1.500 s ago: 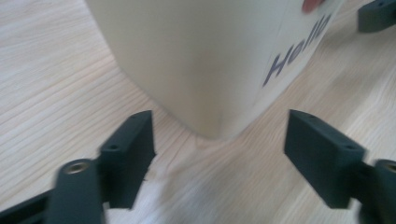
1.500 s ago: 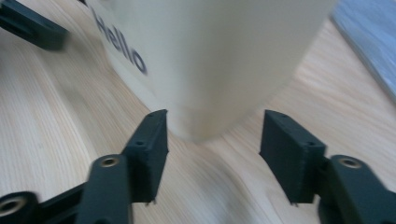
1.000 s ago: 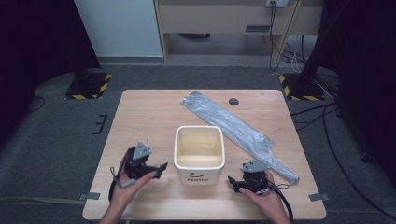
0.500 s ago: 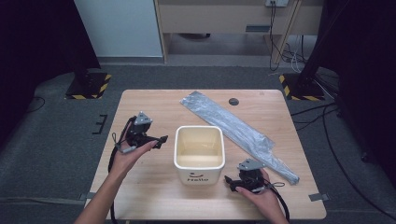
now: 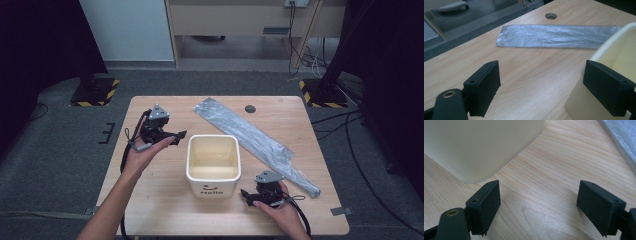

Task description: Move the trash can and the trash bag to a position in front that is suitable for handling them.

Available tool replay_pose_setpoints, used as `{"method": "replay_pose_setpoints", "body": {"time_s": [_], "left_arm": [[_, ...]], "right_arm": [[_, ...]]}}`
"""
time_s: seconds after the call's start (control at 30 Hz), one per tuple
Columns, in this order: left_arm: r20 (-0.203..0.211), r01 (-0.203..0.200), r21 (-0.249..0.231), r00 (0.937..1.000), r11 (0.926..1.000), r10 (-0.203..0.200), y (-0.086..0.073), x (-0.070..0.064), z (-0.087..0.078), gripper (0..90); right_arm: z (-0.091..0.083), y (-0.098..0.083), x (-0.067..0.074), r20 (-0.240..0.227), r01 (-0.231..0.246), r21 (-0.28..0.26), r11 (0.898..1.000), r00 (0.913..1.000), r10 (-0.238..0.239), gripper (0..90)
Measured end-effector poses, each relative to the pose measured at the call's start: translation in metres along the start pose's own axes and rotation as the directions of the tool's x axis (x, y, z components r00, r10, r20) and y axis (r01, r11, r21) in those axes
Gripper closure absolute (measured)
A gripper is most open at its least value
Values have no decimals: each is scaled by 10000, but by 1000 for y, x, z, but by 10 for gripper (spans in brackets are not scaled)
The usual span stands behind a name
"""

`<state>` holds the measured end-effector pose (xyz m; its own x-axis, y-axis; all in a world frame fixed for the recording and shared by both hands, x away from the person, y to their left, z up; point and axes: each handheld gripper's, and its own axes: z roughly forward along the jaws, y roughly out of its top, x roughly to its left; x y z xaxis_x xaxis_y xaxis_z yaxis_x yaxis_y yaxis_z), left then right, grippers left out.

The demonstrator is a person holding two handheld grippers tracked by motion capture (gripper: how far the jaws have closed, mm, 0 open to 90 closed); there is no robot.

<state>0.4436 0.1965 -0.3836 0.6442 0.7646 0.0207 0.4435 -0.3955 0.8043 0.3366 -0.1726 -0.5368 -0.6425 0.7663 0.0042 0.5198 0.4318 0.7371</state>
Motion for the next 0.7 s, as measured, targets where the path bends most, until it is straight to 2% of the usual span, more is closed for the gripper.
{"method": "replay_pose_setpoints", "body": {"time_s": [0.17,0.4,0.47,0.5,0.57,0.6,0.67,0.7], "left_arm": [[300,-246,385,9993,9990,235,4,-12,6,131],[548,-347,478,9980,9983,321,8,-21,15,146],[581,-414,553,9976,9976,382,9,-23,16,148],[604,-443,591,9973,9973,407,9,-23,17,151],[631,-436,676,9972,9968,394,9,-24,18,158],[642,-455,698,9971,9965,411,8,-25,18,165],[729,-530,771,9962,9956,474,7,-27,20,197],[729,-530,771,9962,9956,474,7,-27,20,202]], "right_arm": [[0,0,0,-7,-26,7,10000,10000,26,189],[-1,0,0,-34,-51,10,10000,10000,51,189],[-2,-1,1,-37,49,-17,10000,10000,-49,192],[-3,-2,2,-164,256,-39,9997,9995,-257,195],[-4,-3,5,-302,341,-31,9994,9990,-342,198],[-4,-3,7,-371,582,-81,9983,9976,-585,212],[-8,-2,18,-616,979,-426,9943,9930,-1005,224],[-9,-1,20,-712,971,-584,9936,9923,-1012,224]]}}
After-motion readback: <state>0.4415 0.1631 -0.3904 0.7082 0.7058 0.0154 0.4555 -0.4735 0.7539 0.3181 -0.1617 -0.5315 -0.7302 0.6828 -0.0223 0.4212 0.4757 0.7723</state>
